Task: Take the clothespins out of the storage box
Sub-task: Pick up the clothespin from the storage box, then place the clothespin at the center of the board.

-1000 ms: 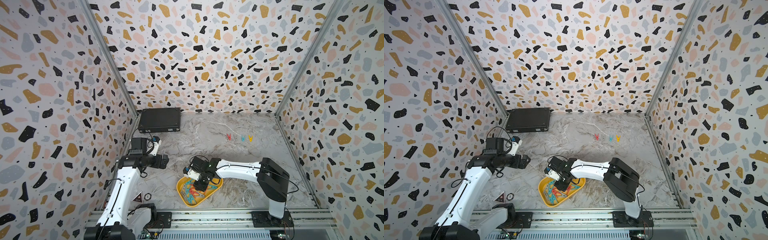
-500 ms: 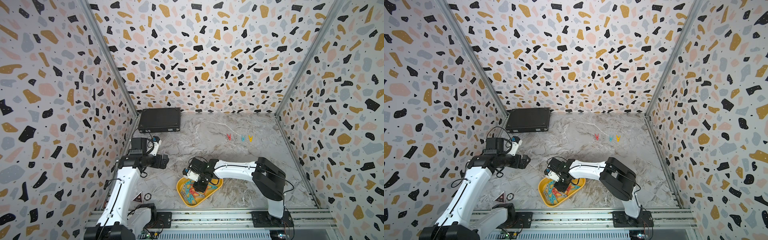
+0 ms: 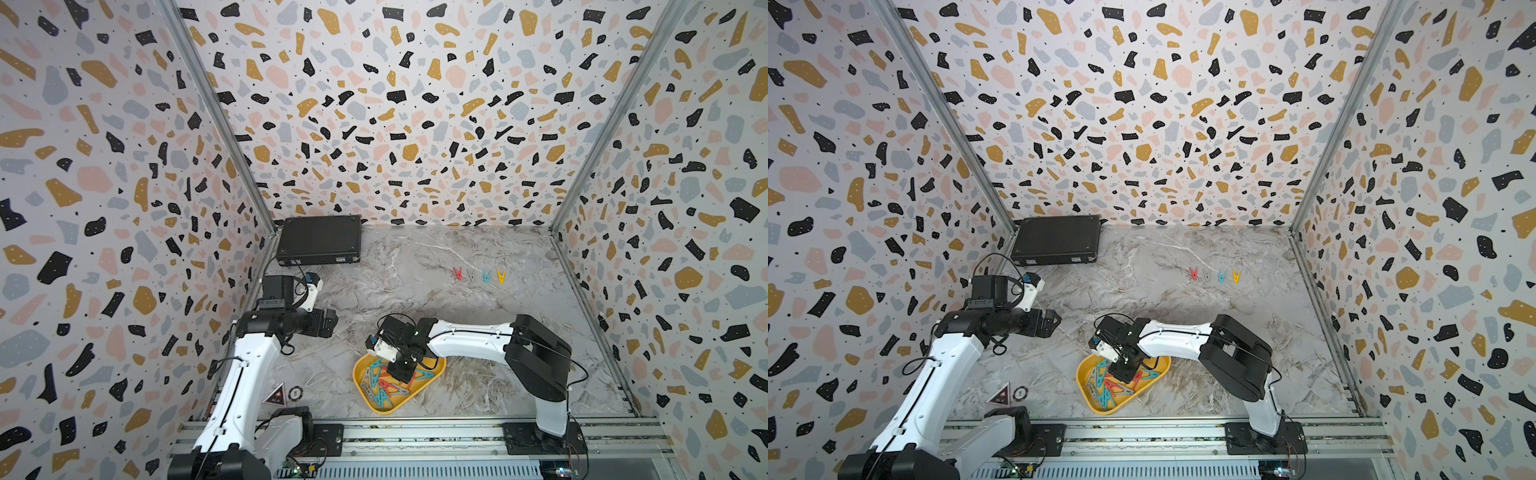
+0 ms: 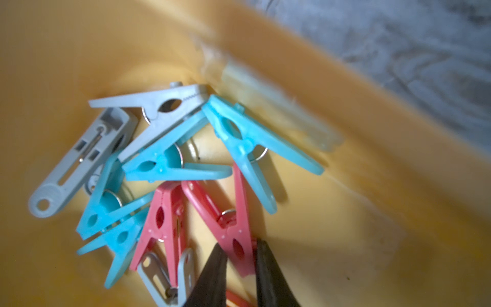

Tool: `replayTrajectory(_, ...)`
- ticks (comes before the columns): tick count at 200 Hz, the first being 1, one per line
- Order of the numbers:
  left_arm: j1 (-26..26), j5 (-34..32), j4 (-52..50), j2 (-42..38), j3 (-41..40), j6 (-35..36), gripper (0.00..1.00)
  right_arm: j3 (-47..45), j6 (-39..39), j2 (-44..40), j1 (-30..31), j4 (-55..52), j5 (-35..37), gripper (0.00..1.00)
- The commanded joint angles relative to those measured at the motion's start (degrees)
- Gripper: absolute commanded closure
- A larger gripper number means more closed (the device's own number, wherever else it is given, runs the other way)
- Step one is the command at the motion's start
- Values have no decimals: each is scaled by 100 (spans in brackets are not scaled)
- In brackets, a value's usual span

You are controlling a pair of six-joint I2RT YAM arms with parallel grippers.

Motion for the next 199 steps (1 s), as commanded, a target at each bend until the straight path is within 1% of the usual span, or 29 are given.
replayTrajectory(1, 5, 82, 133, -42, -66, 47, 0, -84, 9, -434, 33, -134, 9, 81)
replayTrajectory(29, 5, 81, 132, -42, -60, 44, 0, -116, 11, -655, 33, -227, 34, 87)
replayTrajectory(77, 5, 82, 125, -17, -58, 40, 0, -211, 61, -1108, 34, -454, 19, 90)
replayTrajectory(116, 5, 83, 134, -16, -66, 44, 0, -256, 281, -1616, 11, -636, 365, 91)
replayTrajectory(126, 5, 84, 134, -8, -66, 40, 0, -260, 336, -1729, -31, -684, 421, 93)
replayTrajectory(156, 2, 85, 129, -7, -59, 38, 0, -319, 553, -2077, -257, -763, 409, 95)
replayTrajectory(158, 4, 83, 130, -5, -62, 49, 0, -328, 562, -2096, -417, -762, 396, 95)
replayTrajectory(161, 4, 83, 131, -7, -65, 41, 0, -335, 580, -2129, -504, -773, 387, 95)
replayTrajectory(179, 5, 81, 130, -9, -66, 39, 0, -376, 688, -2307, -804, -852, 361, 95)
replayTrajectory(199, 5, 82, 129, -10, -66, 46, 0, -430, 773, -2491, -1186, -978, 489, 95)
